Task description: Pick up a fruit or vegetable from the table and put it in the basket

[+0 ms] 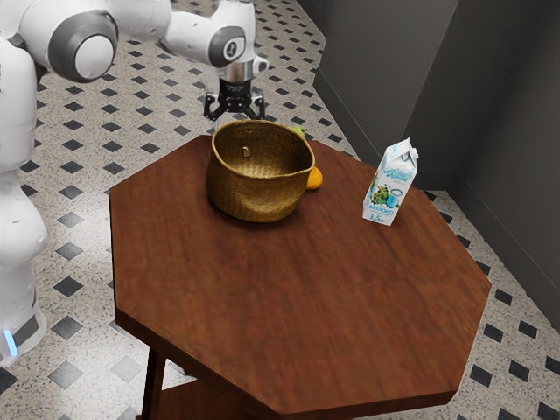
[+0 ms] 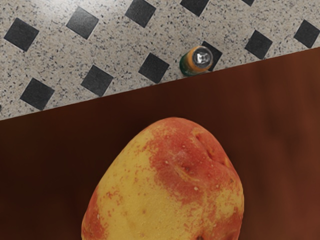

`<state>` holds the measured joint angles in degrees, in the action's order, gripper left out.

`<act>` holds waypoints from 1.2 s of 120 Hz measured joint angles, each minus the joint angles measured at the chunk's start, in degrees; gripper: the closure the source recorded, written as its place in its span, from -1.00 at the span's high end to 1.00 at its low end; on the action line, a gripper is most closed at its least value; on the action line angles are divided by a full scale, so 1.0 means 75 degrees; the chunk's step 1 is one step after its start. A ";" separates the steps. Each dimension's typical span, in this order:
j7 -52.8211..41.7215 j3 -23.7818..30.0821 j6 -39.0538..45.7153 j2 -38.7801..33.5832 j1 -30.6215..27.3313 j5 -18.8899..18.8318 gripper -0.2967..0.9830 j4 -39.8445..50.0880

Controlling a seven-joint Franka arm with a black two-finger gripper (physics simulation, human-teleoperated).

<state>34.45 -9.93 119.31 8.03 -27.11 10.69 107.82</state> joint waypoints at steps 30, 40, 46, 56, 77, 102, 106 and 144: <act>-0.0053 -0.0005 0.0020 0.0159 -0.0016 0.0124 0.54 -0.0035; -0.0067 -0.0006 0.0023 0.0196 -0.0018 0.0157 0.54 -0.0049; -0.0075 -0.0006 0.0025 0.0205 -0.0017 0.0169 0.54 -0.0051; -0.0086 -0.0006 0.0026 0.0219 -0.0020 0.0180 0.54 -0.0052; -0.0123 -0.0157 0.0028 0.0278 -0.0073 0.0263 0.54 -0.0047; -0.0171 -0.0175 0.0036 0.0361 0.0029 0.0343 0.54 -0.0049; -0.0177 -0.0175 0.0042 0.0388 0.0027 0.0350 0.54 -0.0051; -0.0088 -0.0175 0.0067 0.0342 0.0053 0.0359 0.09 -0.0043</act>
<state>33.79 -11.24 119.81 10.60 -26.71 13.38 107.50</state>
